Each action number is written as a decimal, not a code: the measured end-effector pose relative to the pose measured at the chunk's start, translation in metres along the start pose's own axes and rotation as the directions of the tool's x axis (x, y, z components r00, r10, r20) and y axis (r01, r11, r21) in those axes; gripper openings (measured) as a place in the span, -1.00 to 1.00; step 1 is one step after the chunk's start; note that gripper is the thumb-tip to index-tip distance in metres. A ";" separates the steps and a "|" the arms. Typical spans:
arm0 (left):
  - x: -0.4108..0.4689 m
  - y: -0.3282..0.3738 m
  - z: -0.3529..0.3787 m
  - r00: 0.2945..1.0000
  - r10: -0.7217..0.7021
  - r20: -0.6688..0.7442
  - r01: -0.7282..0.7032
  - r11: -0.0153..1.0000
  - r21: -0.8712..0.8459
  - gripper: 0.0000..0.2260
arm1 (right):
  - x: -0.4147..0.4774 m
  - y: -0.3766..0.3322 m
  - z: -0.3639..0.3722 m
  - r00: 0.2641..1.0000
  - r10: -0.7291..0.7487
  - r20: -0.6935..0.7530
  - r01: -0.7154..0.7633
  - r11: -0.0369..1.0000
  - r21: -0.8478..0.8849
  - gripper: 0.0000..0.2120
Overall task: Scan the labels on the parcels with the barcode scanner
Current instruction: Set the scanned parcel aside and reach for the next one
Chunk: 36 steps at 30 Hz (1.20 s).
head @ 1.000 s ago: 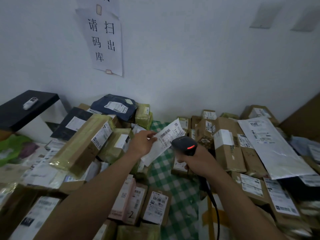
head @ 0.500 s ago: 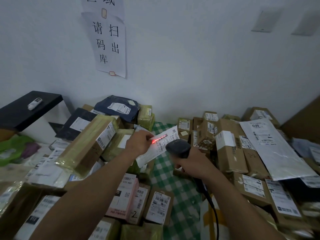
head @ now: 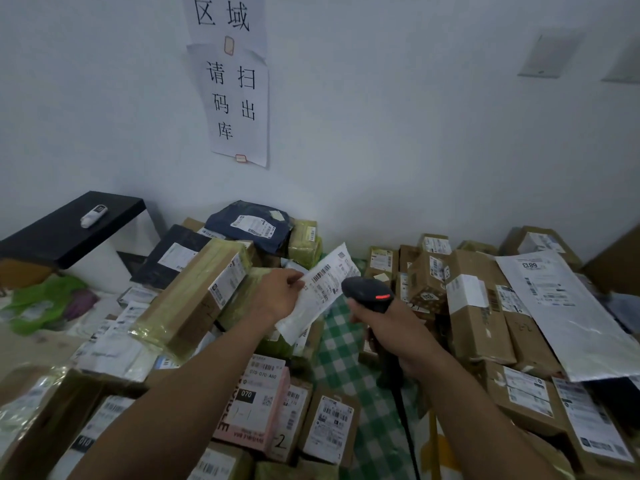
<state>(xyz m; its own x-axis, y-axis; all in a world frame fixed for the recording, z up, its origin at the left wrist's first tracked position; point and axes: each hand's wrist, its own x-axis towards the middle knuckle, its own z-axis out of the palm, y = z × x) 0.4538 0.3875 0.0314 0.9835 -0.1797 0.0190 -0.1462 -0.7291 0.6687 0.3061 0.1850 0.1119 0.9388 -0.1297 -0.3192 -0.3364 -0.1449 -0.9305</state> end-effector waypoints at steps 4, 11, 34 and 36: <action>0.005 -0.003 -0.022 0.979 -0.062 -0.193 0.022 0.979 -0.204 -0.74 | 0.024 -0.025 0.017 0.999 -0.039 -0.004 0.039 0.995 0.092 -0.82; 0.054 -0.002 -0.048 0.932 -0.100 -0.348 0.045 0.986 -0.164 -0.81 | 0.097 -0.064 0.029 0.998 -0.062 0.029 0.061 0.997 0.046 -0.70; 0.238 -0.058 0.021 0.963 -0.250 -0.103 0.268 0.832 0.485 -0.67 | 0.287 -0.011 0.014 0.988 0.023 0.156 -0.023 1.000 -0.002 -0.81; 0.235 -0.058 0.030 0.951 -0.307 -0.021 0.281 0.840 0.465 -0.66 | 0.282 -0.009 0.005 0.990 0.021 0.137 -0.022 1.000 0.003 -0.82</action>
<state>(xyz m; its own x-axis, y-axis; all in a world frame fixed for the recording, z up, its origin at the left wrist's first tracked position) 0.6898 0.3678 -0.0246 0.9829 0.0669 -0.1713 0.1046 -0.9695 0.2214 0.5742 0.1551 0.0293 0.9328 0.0032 -0.3603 -0.3564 -0.1396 -0.9239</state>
